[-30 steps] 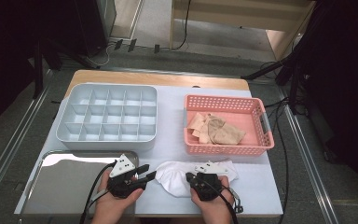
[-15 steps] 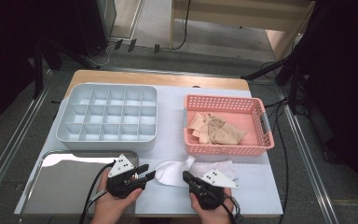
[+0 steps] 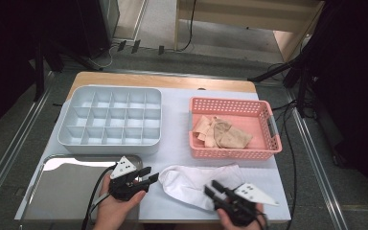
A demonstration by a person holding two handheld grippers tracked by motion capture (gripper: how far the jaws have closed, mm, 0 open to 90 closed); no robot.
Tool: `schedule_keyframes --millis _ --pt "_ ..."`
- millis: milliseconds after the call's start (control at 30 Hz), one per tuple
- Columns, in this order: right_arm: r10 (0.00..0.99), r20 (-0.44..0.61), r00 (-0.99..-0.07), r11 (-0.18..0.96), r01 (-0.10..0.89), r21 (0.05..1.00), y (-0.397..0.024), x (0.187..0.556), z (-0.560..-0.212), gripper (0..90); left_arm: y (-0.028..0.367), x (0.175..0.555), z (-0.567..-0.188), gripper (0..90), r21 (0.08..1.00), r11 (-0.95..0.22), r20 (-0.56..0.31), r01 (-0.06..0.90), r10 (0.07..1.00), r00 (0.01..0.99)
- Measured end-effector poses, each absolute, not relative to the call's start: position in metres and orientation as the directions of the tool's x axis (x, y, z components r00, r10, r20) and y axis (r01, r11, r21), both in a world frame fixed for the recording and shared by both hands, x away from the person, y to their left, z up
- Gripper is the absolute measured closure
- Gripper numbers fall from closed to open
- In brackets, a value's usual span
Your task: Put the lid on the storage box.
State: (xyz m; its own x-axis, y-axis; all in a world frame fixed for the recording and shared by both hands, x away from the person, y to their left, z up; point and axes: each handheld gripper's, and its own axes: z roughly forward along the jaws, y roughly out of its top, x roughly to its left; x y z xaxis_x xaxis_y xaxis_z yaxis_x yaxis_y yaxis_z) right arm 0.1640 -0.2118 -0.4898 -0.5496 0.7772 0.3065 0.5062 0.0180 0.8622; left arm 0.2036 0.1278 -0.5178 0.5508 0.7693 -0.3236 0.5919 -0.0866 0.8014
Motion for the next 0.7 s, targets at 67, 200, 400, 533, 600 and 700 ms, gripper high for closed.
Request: schedule_keyframes --millis 67,200,400,533,600,700 --pt "0.895 0.257 -0.364 -0.047 0.496 0.867 -0.252 0.174 -0.487 66.8 0.127 0.205 -0.518 59.0 0.799 -0.082 -0.328 0.596 0.772 0.545" --pt "0.936 0.262 -0.235 -0.103 0.53 0.842 -0.283 0.188 -0.496 69.6 0.122 0.21 -0.52 59.0 0.784 -0.092 -0.332 0.614 0.774 0.54" --pt "0.933 0.295 -0.204 -0.114 0.611 0.783 -0.295 0.214 -0.52 65.3 0.107 0.215 -0.525 60.0 0.755 -0.141 -0.323 0.64 0.769 0.551" --pt "0.93 0.265 -0.254 -0.041 0.645 0.763 -0.281 0.219 -0.53 76.2 0.101 0.218 -0.525 77.2 0.733 -0.166 -0.318 0.659 0.774 0.548" --pt "0.932 0.262 -0.25 -0.041 0.645 0.763 -0.28 0.219 -0.531 79.8 0.1 0.219 -0.526 81.1 0.72 -0.174 -0.323 0.672 0.773 0.546" --pt "0.926 0.284 -0.248 -0.061 0.646 0.761 -0.284 0.219 -0.528 86.9 0.099 0.221 -0.527 89.2 0.707 -0.188 -0.33 0.682 0.766 0.552"
